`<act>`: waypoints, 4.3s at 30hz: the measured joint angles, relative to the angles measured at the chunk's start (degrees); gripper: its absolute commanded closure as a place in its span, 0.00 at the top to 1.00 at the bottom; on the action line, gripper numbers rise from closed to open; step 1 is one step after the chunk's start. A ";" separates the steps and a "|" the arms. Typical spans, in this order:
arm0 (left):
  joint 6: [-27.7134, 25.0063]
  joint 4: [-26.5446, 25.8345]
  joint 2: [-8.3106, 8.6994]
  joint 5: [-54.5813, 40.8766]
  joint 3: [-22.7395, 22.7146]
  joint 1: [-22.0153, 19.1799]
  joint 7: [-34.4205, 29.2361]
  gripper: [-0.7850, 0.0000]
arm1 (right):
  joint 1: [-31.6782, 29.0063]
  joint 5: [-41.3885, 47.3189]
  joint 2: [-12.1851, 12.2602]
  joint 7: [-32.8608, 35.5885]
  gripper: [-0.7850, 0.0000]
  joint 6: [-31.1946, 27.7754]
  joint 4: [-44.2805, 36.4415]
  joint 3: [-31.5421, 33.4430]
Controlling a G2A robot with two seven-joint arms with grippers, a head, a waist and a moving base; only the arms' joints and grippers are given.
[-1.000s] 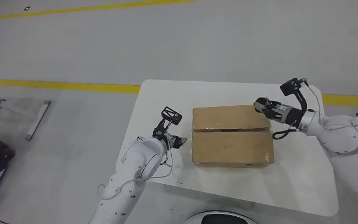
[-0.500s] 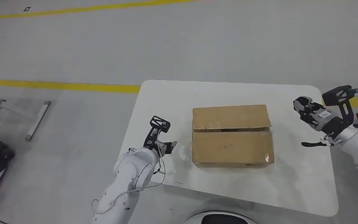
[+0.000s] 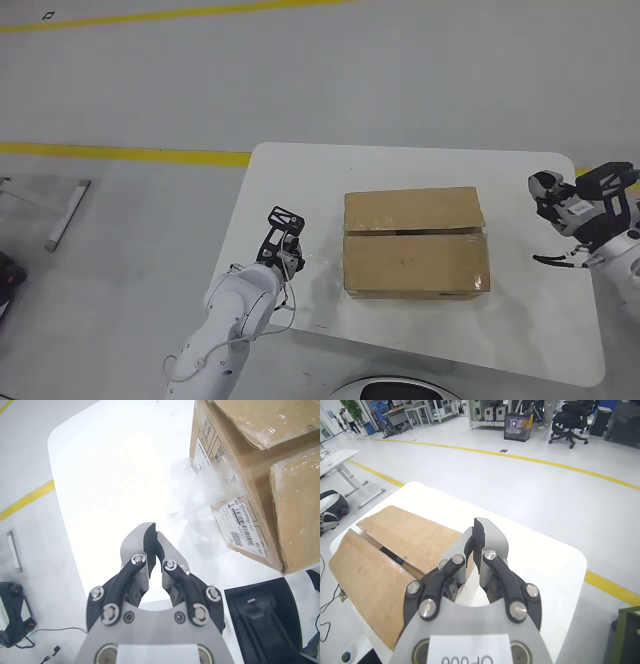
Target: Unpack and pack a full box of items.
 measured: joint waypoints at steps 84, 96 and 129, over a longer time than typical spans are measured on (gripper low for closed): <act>-17.26 3.61 -2.37 -0.12 10.81 -0.42 11.09 1.00 | -22.13 -15.67 -5.38 -22.61 0.42 5.81 -0.67 -3.99; -15.00 -3.36 -0.75 -0.45 2.05 5.96 9.11 1.00 | -22.56 -11.37 -5.42 -22.66 0.00 4.50 -9.46 6.71; -9.53 0.28 -1.17 -0.43 1.62 6.69 13.07 1.00 | 5.48 -25.24 -8.39 -11.29 0.00 5.19 8.13 -24.03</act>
